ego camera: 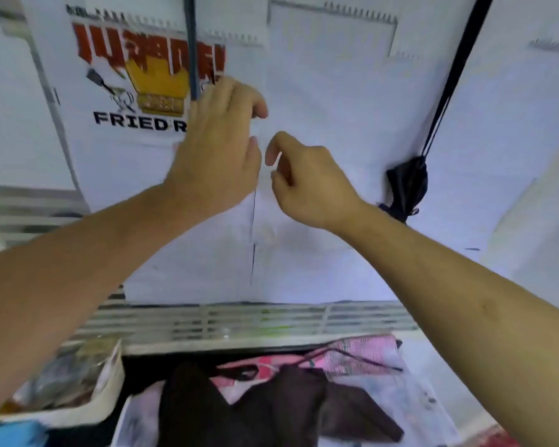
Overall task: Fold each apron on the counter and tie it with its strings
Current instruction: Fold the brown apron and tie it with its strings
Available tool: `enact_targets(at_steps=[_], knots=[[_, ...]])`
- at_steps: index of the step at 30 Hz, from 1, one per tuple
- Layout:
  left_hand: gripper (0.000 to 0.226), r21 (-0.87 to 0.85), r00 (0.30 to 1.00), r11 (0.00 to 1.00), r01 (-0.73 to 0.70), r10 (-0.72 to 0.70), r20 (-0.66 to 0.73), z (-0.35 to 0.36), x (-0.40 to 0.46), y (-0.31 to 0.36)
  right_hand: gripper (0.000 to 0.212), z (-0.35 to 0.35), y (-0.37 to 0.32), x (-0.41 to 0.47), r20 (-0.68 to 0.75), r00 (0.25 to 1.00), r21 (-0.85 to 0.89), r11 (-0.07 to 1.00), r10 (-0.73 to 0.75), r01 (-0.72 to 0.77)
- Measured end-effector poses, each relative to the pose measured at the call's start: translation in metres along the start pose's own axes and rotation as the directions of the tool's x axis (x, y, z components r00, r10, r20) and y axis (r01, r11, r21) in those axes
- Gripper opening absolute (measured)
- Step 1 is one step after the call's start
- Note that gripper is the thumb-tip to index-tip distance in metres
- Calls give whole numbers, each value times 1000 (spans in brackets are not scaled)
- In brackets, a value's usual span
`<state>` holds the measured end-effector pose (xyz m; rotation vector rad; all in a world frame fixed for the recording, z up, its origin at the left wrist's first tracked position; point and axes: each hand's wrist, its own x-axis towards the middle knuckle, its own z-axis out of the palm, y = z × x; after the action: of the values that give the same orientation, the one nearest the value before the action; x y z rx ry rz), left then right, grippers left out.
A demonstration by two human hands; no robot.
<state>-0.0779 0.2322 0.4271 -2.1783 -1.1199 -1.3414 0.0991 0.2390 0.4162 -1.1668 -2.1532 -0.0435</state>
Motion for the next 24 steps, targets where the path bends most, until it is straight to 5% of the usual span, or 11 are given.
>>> enact_targets(at_steps=[3,5,8,12,15,19,24], knots=[[26,-214,970,973,90,-37,239,43,-64,24,21,41,55,-89,96,975,51,978,199,-205],[24,-248,914,940,237,-129,385,77,-110,39,21,75,97,-156,220,891,45,908,398,-416],[21,-182,802,903,390,-236,549,126,-176,59,27,126,155,-263,458,610,-94,718,646,-690],[17,-41,627,813,581,-415,659,174,-251,74,26,181,199,-370,651,319,-251,593,688,-765],[22,37,515,720,693,-530,674,198,-289,80,43,220,227,-401,689,281,-221,562,668,-797],[26,107,452,637,763,-645,616,202,-301,80,82,252,251,-406,700,218,-312,566,680,-763],[26,103,401,534,839,-735,547,184,-286,81,58,250,256,-405,767,200,-313,628,609,-713]])
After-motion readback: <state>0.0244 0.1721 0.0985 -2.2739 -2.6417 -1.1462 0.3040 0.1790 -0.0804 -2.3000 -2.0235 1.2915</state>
